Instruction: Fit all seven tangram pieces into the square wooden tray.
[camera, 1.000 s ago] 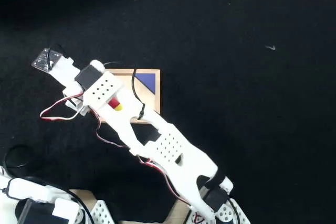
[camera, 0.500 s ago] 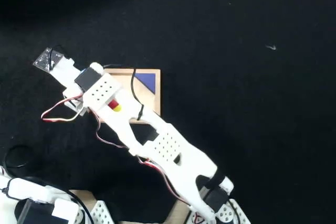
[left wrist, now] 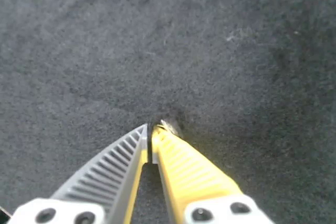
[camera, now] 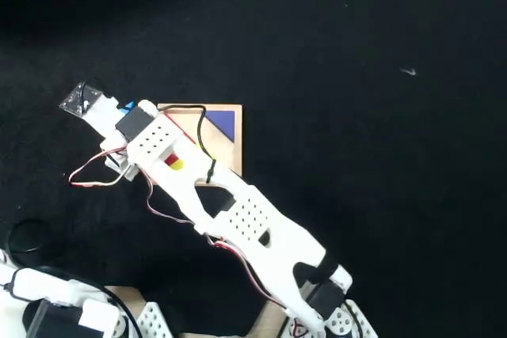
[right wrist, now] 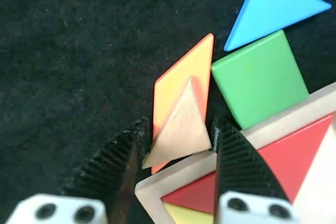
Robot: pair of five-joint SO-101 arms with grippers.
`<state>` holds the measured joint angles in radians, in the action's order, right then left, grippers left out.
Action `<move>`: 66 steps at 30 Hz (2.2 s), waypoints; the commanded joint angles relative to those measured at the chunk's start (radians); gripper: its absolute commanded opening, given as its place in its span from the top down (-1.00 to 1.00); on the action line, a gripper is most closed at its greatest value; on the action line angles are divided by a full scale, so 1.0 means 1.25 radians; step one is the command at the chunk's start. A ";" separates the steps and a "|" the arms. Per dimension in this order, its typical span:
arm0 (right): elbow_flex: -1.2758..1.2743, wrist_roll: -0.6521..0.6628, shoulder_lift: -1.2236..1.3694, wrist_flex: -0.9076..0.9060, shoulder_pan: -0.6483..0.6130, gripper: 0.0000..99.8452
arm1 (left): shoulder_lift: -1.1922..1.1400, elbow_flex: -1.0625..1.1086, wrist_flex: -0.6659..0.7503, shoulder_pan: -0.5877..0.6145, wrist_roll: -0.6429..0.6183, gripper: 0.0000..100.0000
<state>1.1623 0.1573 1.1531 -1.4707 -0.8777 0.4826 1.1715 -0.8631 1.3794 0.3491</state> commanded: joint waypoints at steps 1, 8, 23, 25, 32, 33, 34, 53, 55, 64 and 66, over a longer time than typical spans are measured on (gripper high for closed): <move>0.029 -0.002 -0.026 -0.007 0.023 0.69 | 0.005 0.002 0.017 -0.010 -0.009 0.94; 0.029 0.041 -0.047 -0.012 0.022 0.88 | 0.005 0.002 0.017 -0.010 -0.009 0.94; 0.026 0.042 -0.222 -0.090 0.077 0.88 | 0.005 0.002 0.017 -0.010 -0.009 0.94; 0.020 0.042 -0.219 -0.083 0.072 0.88 | 0.005 0.002 0.017 -0.010 -0.009 0.94; 0.024 0.042 -0.145 -0.065 0.026 0.89 | 0.005 0.002 0.017 -0.010 -0.009 0.94; 0.024 0.045 -0.149 -0.076 0.032 0.89 | 0.005 0.002 0.017 -0.010 -0.009 0.94; 0.024 0.063 -0.158 -0.091 0.042 0.89 | 0.005 0.002 0.017 -0.010 -0.009 0.94; -0.133 -0.009 -0.376 -0.236 0.189 0.95 | 0.005 0.002 0.017 -0.012 -0.009 0.94; -0.175 -0.006 -0.418 -0.236 0.199 0.95 | 0.005 0.002 0.017 -0.012 -0.009 0.94; -0.549 0.081 -0.644 -0.152 0.462 0.95 | 0.005 0.002 0.017 -0.012 -0.009 0.94; -0.672 0.109 -0.687 -0.072 0.518 0.95 | 0.005 0.002 0.017 -0.019 -0.009 0.94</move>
<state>0.5608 0.2325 0.4473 -1.7054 -0.3790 0.4826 1.1715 -0.8631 1.3794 0.3491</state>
